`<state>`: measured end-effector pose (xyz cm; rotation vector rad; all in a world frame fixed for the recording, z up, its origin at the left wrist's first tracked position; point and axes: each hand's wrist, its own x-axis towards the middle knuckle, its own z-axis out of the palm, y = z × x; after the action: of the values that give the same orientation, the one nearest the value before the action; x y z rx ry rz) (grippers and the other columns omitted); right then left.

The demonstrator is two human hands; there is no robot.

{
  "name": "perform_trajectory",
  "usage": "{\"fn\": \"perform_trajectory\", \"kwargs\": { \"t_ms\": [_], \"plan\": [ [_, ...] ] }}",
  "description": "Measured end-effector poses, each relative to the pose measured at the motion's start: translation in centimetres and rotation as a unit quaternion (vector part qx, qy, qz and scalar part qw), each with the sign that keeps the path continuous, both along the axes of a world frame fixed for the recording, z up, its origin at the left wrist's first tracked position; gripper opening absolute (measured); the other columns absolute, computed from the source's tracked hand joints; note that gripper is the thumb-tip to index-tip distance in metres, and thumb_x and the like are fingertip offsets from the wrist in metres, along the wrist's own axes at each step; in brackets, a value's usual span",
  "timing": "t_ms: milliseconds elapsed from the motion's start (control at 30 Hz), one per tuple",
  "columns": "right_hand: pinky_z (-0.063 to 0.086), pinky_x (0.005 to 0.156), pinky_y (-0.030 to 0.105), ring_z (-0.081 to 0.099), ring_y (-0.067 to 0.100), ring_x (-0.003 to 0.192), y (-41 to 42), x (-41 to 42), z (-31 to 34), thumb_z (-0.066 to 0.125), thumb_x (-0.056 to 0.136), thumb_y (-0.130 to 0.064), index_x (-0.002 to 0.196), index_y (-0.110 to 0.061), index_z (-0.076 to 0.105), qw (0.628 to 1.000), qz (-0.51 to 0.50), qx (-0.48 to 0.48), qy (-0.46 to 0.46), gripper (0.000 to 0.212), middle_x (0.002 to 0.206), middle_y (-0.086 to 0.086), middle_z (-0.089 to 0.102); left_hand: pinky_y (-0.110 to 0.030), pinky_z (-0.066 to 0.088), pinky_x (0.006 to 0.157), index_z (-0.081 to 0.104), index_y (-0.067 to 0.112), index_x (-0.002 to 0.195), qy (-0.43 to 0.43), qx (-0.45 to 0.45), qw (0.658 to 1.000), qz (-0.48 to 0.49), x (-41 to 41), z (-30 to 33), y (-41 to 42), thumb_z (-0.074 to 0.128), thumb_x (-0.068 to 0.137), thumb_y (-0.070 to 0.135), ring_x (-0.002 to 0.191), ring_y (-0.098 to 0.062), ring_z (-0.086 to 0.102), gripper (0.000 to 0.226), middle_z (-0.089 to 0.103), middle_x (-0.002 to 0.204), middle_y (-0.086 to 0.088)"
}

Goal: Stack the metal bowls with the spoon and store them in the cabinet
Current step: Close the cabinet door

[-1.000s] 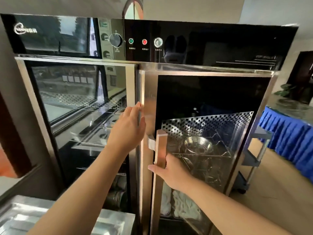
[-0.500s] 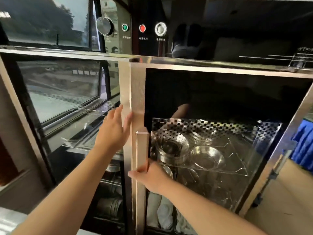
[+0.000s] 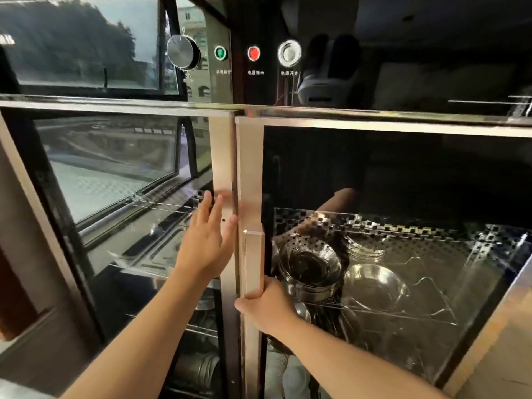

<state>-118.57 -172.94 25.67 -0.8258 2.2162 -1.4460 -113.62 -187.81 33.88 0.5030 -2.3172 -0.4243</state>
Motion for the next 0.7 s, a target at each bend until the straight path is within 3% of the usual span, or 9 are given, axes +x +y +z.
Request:
{"fn": "perform_trajectory", "kwargs": {
  "t_ms": [167, 300, 433, 700],
  "plan": [
    [0.059, 0.068, 0.024, 0.07, 0.007, 0.077, -1.1, -1.1, 0.6, 0.079, 0.074, -0.022, 0.082, -0.039, 0.066, 0.999, -0.036, -0.016, -0.002, 0.023, 0.079, -0.013, 0.072, -0.039, 0.009, 0.119, 0.019, 0.024, 0.159, 0.009, -0.034, 0.999, 0.003, 0.1, -0.1, -0.6, 0.014, 0.102, 0.061, 0.152, -0.02, 0.008, 0.068, 0.011, 0.168, -0.003],
    [0.06, 0.074, 0.027, 0.072, 0.009, 0.083, -2.2, -2.5, 1.0, 0.081, 0.077, -0.019, 0.084, -0.036, 0.068, 0.998, -0.054, -0.026, -0.002, 0.023, 0.083, -0.009, 0.073, -0.049, 0.02, 0.121, 0.017, 0.03, 0.159, -0.006, -0.039, 0.999, 0.008, 0.2, -0.1, -1.3, 0.015, 0.1, 0.065, 0.152, -0.027, 0.014, 0.068, 0.013, 0.168, -0.003],
    [0.063, 0.079, 0.034, 0.072, 0.01, 0.08, -2.5, -3.4, 0.2, 0.08, 0.075, -0.024, 0.086, -0.032, 0.072, 0.999, -0.045, -0.015, 0.007, 0.016, 0.073, -0.012, 0.072, -0.049, 0.022, 0.12, 0.019, 0.027, 0.158, -0.006, -0.057, 0.998, 0.018, -0.2, -0.3, -1.4, 0.02, 0.101, 0.064, 0.151, -0.028, 0.017, 0.068, 0.018, 0.166, -0.006],
    [0.053, 0.066, 0.021, 0.07, 0.005, 0.078, -1.8, -3.1, 0.6, 0.076, 0.073, -0.036, 0.084, -0.035, 0.069, 0.999, -0.028, 0.024, 0.016, 0.013, 0.072, -0.017, 0.069, -0.05, 0.024, 0.117, 0.02, 0.025, 0.158, -0.006, -0.049, 0.998, 0.033, -0.7, -0.3, -0.7, 0.02, 0.098, 0.069, 0.15, -0.031, 0.018, 0.074, 0.019, 0.165, -0.008]
  ]
}}
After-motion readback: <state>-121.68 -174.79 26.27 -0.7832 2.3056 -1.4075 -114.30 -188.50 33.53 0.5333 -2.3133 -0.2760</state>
